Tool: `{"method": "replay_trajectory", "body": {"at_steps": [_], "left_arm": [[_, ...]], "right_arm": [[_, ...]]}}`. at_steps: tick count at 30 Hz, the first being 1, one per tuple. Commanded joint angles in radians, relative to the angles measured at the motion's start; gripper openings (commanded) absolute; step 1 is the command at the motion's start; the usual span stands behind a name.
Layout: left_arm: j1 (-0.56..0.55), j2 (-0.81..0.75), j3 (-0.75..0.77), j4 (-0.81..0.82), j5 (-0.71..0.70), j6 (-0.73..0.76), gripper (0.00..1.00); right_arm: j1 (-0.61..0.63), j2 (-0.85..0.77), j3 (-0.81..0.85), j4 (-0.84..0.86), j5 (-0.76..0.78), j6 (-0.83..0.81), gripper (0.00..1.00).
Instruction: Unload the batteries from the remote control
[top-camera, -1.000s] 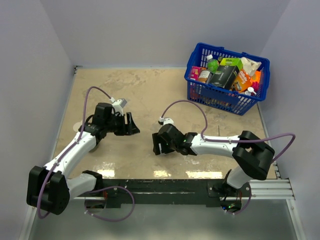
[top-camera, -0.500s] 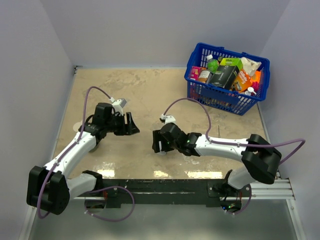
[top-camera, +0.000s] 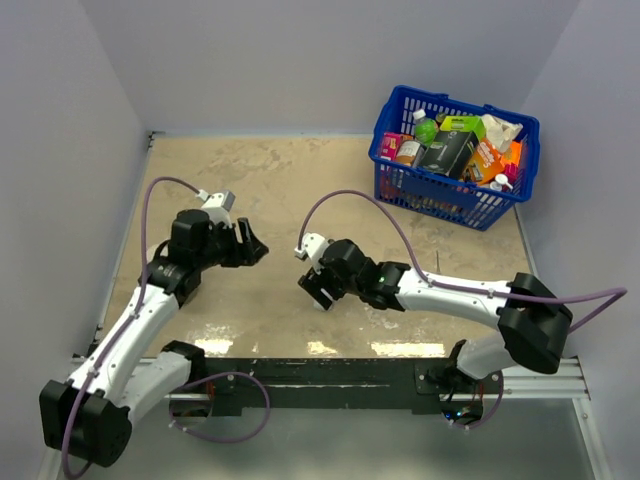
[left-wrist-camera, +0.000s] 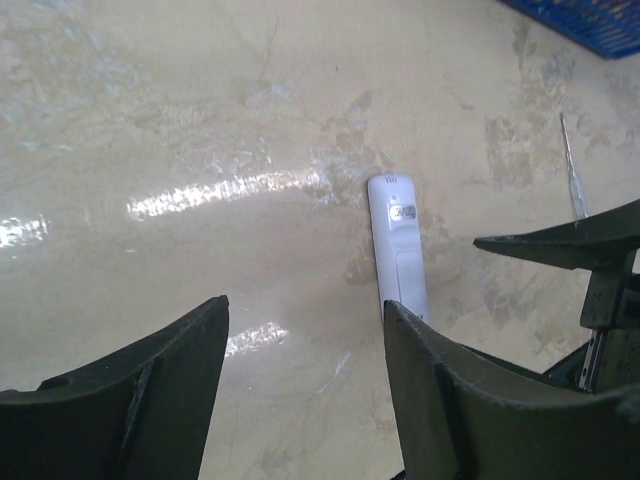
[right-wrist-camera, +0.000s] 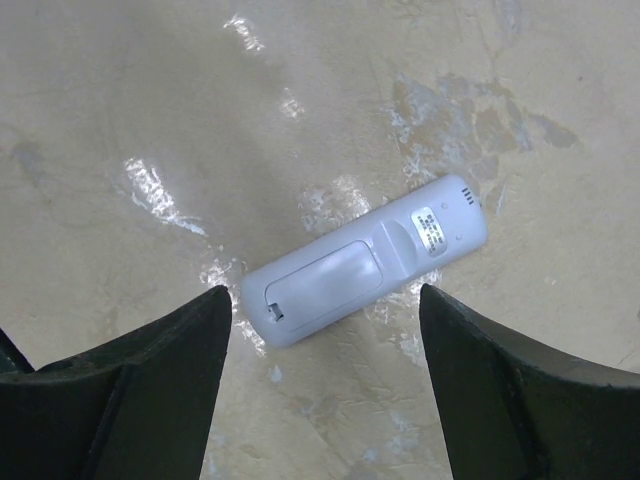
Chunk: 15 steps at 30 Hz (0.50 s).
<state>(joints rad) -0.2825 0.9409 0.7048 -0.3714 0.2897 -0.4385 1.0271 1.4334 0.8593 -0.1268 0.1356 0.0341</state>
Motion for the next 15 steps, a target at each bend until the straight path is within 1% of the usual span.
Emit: {"method": "replay_trajectory", "body": {"at_steps": [1,3,5,8,11,15], "left_arm": [[-0.001,-0.089,0.015,-0.003,-0.125,-0.025,0.68],[-0.001,-0.128,0.015,-0.018,-0.184,-0.032,0.68],[-0.001,-0.145,0.021,-0.029,-0.233,-0.042,0.68],[0.000,-0.172,0.022,-0.037,-0.273,-0.049,0.68],[0.000,-0.185,0.024,-0.043,-0.284,-0.051,0.69],[0.000,-0.172,0.024,-0.047,-0.285,-0.046,0.69]], "right_arm": [[-0.002,0.007,0.040,-0.020,-0.093,-0.197,0.77],[-0.002,0.024,0.050,-0.030,-0.132,-0.220,0.77],[-0.002,0.035,0.044,-0.016,-0.133,-0.237,0.77],[-0.004,0.061,0.047,-0.005,-0.152,-0.266,0.75],[-0.004,0.100,0.061,-0.016,-0.166,-0.284,0.74],[-0.004,0.140,0.064,-0.017,-0.137,-0.286,0.72]]}}
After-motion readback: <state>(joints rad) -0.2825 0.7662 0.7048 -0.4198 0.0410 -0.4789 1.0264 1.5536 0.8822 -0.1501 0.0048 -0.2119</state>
